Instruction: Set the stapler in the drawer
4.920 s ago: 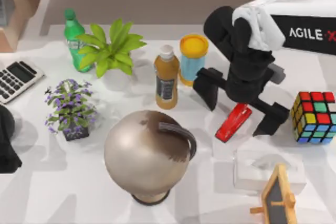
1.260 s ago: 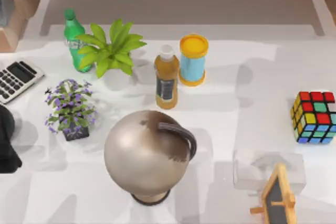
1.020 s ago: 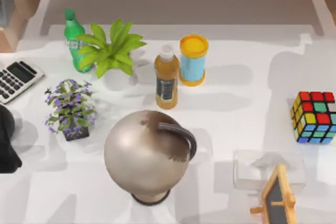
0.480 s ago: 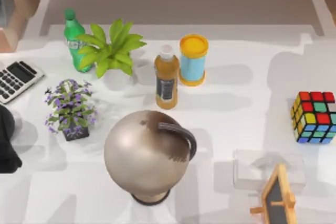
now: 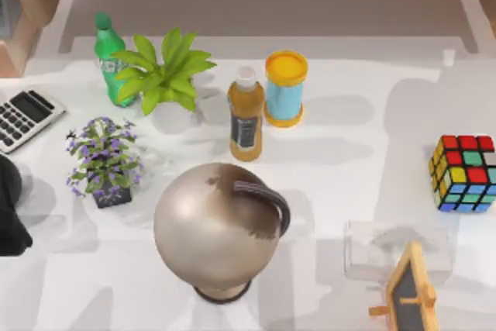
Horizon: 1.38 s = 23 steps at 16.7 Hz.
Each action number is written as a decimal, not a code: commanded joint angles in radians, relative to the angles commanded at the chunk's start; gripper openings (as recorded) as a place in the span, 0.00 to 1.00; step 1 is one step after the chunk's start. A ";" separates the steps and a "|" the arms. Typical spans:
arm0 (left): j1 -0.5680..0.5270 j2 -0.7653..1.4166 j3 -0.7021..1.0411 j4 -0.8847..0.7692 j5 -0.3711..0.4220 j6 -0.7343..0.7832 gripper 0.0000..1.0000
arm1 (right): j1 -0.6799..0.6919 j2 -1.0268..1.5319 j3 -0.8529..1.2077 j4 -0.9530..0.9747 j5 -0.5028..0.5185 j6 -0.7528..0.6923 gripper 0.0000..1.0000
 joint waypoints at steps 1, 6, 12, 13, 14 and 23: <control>0.000 0.000 0.000 0.000 0.000 0.000 1.00 | -0.003 -0.006 -0.029 0.019 0.003 0.005 0.00; 0.000 0.000 0.000 0.000 0.000 0.000 1.00 | -0.009 0.001 -0.097 0.061 0.006 0.023 0.00; 0.000 0.000 0.000 0.000 0.000 0.000 1.00 | -0.009 0.001 -0.097 0.061 0.006 0.023 0.30; 0.000 0.000 0.000 0.000 0.000 0.000 1.00 | -0.009 0.001 -0.097 0.061 0.006 0.023 0.38; 0.000 0.000 0.000 0.000 0.000 0.000 1.00 | -0.009 0.001 -0.097 0.061 0.006 0.023 0.45; 0.000 0.000 0.000 0.000 0.000 0.000 1.00 | -0.009 0.001 -0.097 0.061 0.006 0.023 1.00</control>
